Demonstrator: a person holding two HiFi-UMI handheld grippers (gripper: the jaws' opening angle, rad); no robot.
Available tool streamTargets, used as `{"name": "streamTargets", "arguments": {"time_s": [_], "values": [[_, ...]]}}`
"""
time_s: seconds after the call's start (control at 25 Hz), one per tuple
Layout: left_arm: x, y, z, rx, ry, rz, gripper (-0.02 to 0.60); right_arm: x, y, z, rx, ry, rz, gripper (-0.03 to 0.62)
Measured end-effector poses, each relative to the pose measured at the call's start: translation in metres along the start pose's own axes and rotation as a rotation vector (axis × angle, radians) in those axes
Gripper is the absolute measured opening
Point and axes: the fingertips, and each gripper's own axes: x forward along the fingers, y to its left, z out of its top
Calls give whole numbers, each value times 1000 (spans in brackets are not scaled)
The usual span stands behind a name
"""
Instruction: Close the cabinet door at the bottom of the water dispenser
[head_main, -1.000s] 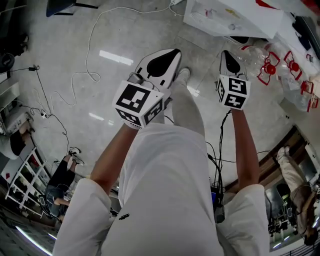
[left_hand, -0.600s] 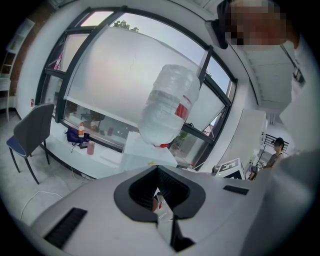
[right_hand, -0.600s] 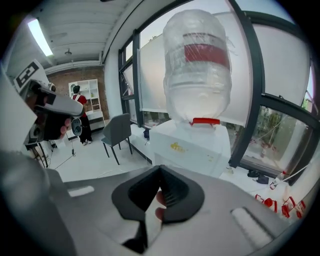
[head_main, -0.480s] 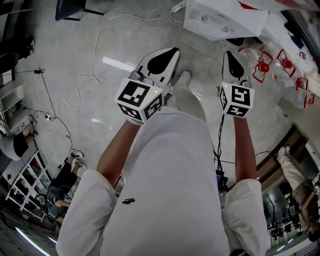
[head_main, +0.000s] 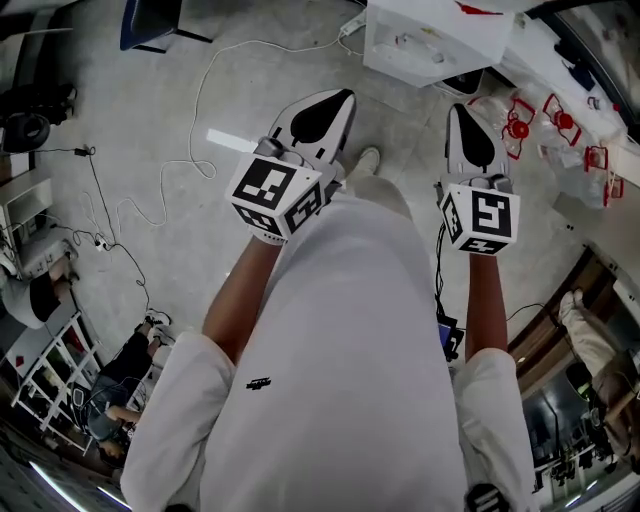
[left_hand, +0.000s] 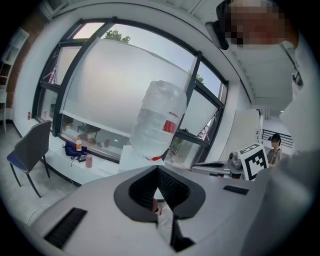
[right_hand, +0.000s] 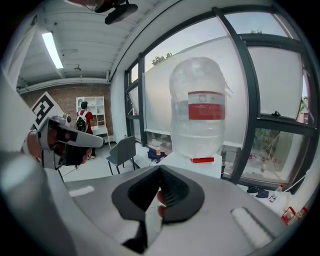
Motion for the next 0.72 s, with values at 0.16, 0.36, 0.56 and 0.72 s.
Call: {"name": "streamTargets", "arguments": {"time_s": [0.16, 0.36, 0.56, 0.72], "values": [[-20, -6, 12, 11, -2, -3, 3, -19, 15, 15, 39, -22, 20, 9], [-37, -30, 35, 55, -21, -44, 3, -50, 23, 42, 45, -77, 31, 9], [-50, -49, 46, 90, -58, -91, 3, -71, 32, 61, 1, -130, 14, 9], [-52, -59, 51, 104, -84, -113, 3, -80, 35, 64, 1, -144, 14, 9]]}}
